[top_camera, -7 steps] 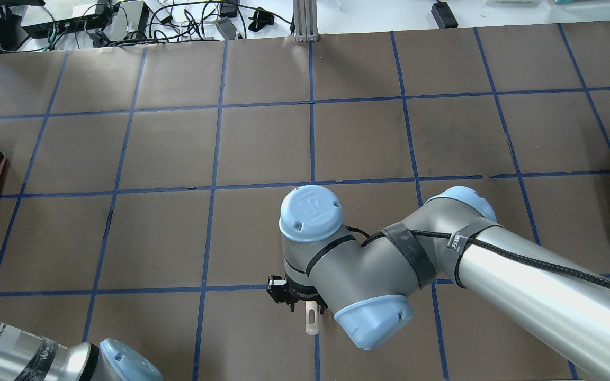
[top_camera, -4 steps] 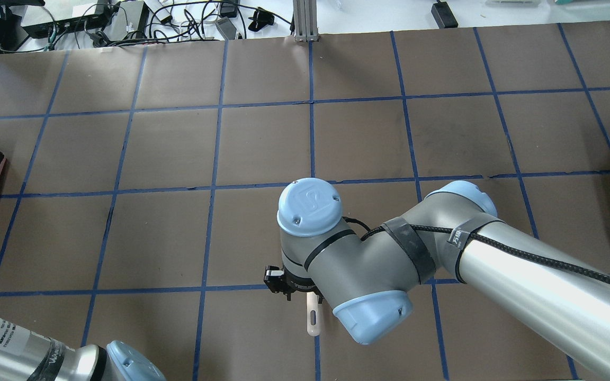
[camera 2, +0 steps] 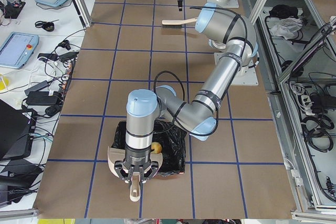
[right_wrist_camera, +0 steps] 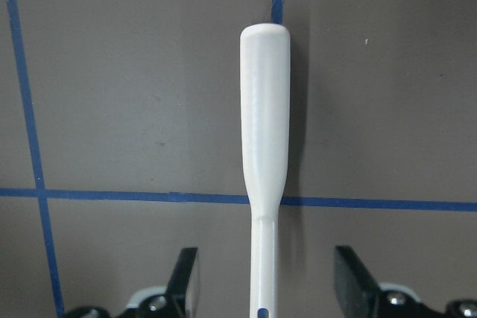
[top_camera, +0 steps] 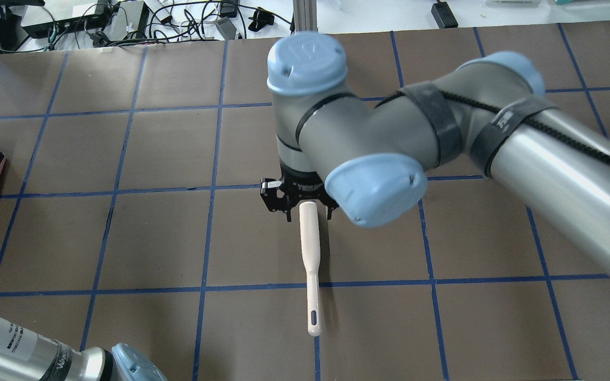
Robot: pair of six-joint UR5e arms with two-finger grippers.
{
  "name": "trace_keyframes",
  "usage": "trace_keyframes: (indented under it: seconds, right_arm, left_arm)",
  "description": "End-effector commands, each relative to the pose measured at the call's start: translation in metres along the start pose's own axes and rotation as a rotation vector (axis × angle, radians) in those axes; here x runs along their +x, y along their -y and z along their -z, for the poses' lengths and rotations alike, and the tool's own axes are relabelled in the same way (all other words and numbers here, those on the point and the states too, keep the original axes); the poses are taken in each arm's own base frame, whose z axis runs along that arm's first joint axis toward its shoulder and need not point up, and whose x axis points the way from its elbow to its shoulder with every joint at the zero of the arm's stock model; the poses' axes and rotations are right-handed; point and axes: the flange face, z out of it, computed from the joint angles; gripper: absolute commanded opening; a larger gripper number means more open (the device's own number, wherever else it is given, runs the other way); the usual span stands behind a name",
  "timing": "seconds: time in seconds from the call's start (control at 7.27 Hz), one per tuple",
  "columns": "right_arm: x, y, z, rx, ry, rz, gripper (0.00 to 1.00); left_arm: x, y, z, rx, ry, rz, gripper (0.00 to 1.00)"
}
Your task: Sweep and dump trash in nearest bin
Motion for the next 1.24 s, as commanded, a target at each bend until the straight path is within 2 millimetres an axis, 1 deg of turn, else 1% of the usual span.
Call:
trace_keyframes:
  seconds: [0.0,0.14,0.28,0.41,0.55,0.69,0.83,0.96,1.1]
  right_arm:
    - [0.056,0.039,0.082,0.088,0.021,0.003,0.79]
    - [0.085,0.044,0.092,0.117,-0.040,0.016,0.82]
    - [0.120,0.050,0.106,0.143,-0.068,0.016,0.83]
    - [0.151,0.054,0.113,0.144,-0.057,-0.027,0.83]
    - [0.161,0.044,0.114,0.155,-0.054,-0.044,0.82]
    - [0.165,0.033,0.103,0.199,-0.049,-0.050,0.82]
    - [0.166,0.029,0.097,0.281,-0.040,-0.051,0.89]
    - [0.166,0.032,0.106,0.329,-0.039,-0.057,1.00]
    - [0.169,0.035,0.112,0.340,-0.037,-0.064,1.00]
  left_arm:
    - [0.003,0.017,0.002,-0.045,0.014,-0.015,0.00]
    - [0.004,0.016,0.006,-0.052,0.018,-0.020,0.00]
    - [0.003,0.009,0.020,-0.065,0.038,-0.014,0.00]
    - [0.003,0.007,0.029,-0.068,0.048,-0.011,0.00]
    - [0.001,0.005,0.039,-0.056,0.085,-0.007,0.00]
    - [-0.001,0.005,0.058,-0.045,0.089,-0.017,0.00]
    - [-0.007,0.008,0.083,-0.040,0.100,-0.016,0.00]
    - [-0.011,0.016,0.092,0.030,0.108,0.009,0.00]
    - [-0.014,0.025,0.092,0.098,0.119,0.060,0.00]
